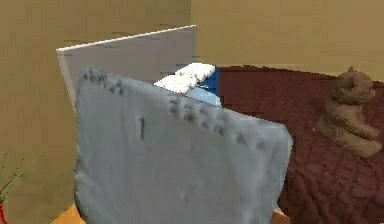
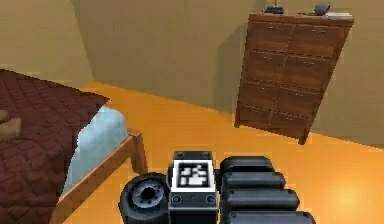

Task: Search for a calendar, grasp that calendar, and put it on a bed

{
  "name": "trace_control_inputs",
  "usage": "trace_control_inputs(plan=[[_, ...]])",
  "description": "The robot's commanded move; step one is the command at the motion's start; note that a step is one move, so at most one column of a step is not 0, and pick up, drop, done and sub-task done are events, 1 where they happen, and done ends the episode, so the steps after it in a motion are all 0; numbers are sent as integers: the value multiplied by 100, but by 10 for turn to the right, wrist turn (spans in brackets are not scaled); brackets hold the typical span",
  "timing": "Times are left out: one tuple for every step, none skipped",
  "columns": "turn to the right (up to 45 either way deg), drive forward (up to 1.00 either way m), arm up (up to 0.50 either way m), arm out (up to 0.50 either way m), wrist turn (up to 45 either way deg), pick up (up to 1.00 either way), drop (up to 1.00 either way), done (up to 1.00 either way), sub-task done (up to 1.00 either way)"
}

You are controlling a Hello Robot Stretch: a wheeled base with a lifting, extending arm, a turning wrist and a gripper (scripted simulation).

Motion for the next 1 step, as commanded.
trace_control_inputs(plan=[[0,55,0,0,0,0,0,0,0]])
